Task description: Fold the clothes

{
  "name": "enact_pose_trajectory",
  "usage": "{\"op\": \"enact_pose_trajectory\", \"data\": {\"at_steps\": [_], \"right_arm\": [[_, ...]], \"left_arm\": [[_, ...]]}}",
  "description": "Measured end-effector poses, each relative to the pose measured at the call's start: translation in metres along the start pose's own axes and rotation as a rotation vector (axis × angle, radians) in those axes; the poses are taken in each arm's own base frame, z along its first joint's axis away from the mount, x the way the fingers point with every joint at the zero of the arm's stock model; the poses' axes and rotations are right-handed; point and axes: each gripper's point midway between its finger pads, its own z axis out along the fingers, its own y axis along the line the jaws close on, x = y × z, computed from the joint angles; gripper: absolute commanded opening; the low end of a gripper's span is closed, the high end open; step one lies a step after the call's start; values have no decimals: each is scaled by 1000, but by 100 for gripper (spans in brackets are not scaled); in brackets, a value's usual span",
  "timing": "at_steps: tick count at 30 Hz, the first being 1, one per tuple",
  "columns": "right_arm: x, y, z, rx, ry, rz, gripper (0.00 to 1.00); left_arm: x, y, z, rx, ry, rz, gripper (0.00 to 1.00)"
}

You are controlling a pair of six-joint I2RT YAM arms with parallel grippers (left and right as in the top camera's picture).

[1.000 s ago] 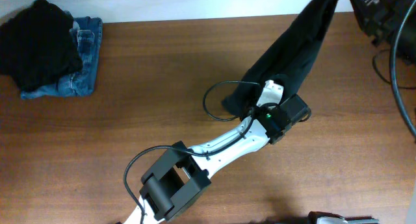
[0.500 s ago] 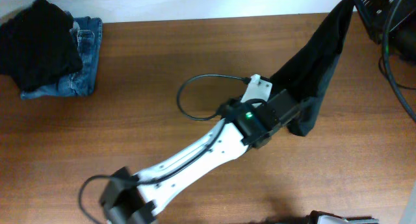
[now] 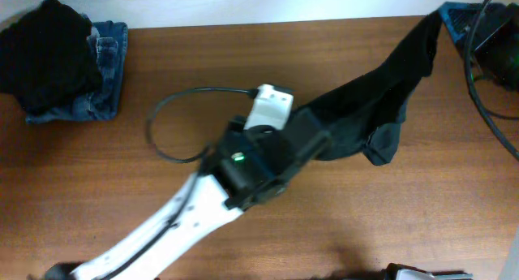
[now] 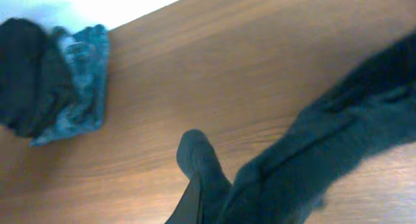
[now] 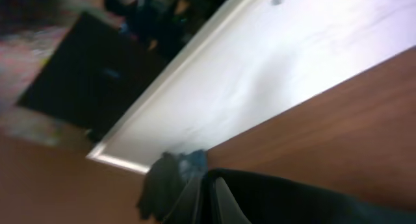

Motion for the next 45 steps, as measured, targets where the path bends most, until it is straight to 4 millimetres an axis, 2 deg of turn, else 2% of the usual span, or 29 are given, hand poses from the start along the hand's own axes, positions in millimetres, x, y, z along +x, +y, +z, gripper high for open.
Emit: {"op": "enact_pose_trajectory", "data": {"at_steps": [4,7,14,18,23,27,31,38,45], "right_arm": [[-8,-2,-14,63,-79,-43,4],[-8,-1,-36,118,-143,-72,4],[-2,-1,-72,206,-217,-122,4],[1,1,-84,228,-239,-146,4],[10,11,-107,225,-273,-184,4],[19,22,-126,212,-300,-213,4],[23,29,-138,205,-319,-245,4],[29,26,-140,219,-303,-263,4],[30,25,-140,226,-295,-274,4]], "left_arm": [[-4,44,-22,-25,-42,-70,1],[-3,80,-42,-57,-87,-119,1],[1,131,-84,-47,-201,-229,1],[7,149,-100,-27,-240,-272,1],[11,158,-109,-2,-260,-298,1],[13,157,-111,27,-258,-303,1],[15,154,-112,49,-251,-302,1],[14,151,-112,63,-249,-304,1],[-6,152,-118,77,-327,-380,1]]}}
